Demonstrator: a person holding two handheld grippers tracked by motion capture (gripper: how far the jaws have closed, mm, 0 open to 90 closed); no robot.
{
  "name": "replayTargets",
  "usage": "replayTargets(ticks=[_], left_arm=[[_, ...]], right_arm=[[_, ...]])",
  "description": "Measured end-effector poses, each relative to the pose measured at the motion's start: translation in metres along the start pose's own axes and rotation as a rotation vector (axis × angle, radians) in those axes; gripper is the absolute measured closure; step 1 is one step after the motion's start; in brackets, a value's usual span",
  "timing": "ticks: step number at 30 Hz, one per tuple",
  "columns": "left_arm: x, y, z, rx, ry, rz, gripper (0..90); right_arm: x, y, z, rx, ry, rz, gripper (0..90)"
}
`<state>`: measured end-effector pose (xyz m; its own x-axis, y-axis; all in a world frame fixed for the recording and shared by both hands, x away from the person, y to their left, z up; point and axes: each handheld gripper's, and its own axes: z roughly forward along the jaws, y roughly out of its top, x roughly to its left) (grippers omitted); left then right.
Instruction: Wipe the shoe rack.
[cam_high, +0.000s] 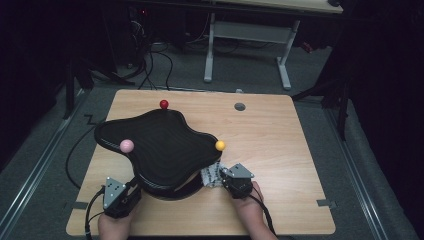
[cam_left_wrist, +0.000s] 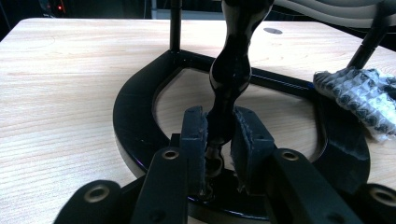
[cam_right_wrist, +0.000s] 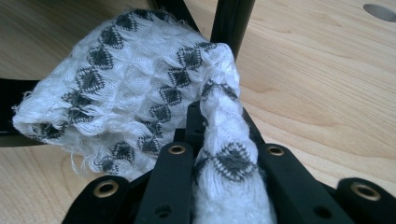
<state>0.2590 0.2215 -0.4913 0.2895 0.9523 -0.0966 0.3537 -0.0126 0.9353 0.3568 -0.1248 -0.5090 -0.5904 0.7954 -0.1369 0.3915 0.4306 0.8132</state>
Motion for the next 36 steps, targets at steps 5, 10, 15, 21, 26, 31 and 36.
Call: replayTargets(ticks=[5, 10, 15, 21, 26, 31, 36], left_arm=[[0.001, 0.002, 0.002, 0.008, -0.008, 0.002, 75.0], [0.003, 0.004, 0.005, 0.008, -0.006, 0.006, 75.0], [0.004, 0.004, 0.005, 0.014, -0.008, 0.008, 75.0], [0.010, 0.003, -0.002, 0.021, -0.014, 0.011, 75.0], [0.014, 0.002, -0.007, 0.021, -0.011, 0.012, 75.0], [0.014, 0.001, -0.007, 0.018, -0.011, 0.020, 75.0], [0.015, 0.002, -0.007, 0.021, -0.014, 0.019, 75.0]], right_arm=[[-0.008, 0.002, -0.011, -0.027, -0.029, 0.011, 81.3], [-0.035, -0.006, -0.030, -0.045, -0.117, 0.046, 81.3], [-0.066, -0.012, -0.045, -0.072, -0.195, 0.132, 81.3], [-0.061, 0.000, -0.033, -0.098, -0.164, 0.151, 81.3], [-0.035, 0.015, -0.009, -0.096, -0.110, 0.112, 81.3], [-0.014, 0.027, -0.012, -0.154, -0.015, 0.091, 81.3], [-0.014, 0.036, -0.028, -0.220, 0.017, 0.126, 81.2]])
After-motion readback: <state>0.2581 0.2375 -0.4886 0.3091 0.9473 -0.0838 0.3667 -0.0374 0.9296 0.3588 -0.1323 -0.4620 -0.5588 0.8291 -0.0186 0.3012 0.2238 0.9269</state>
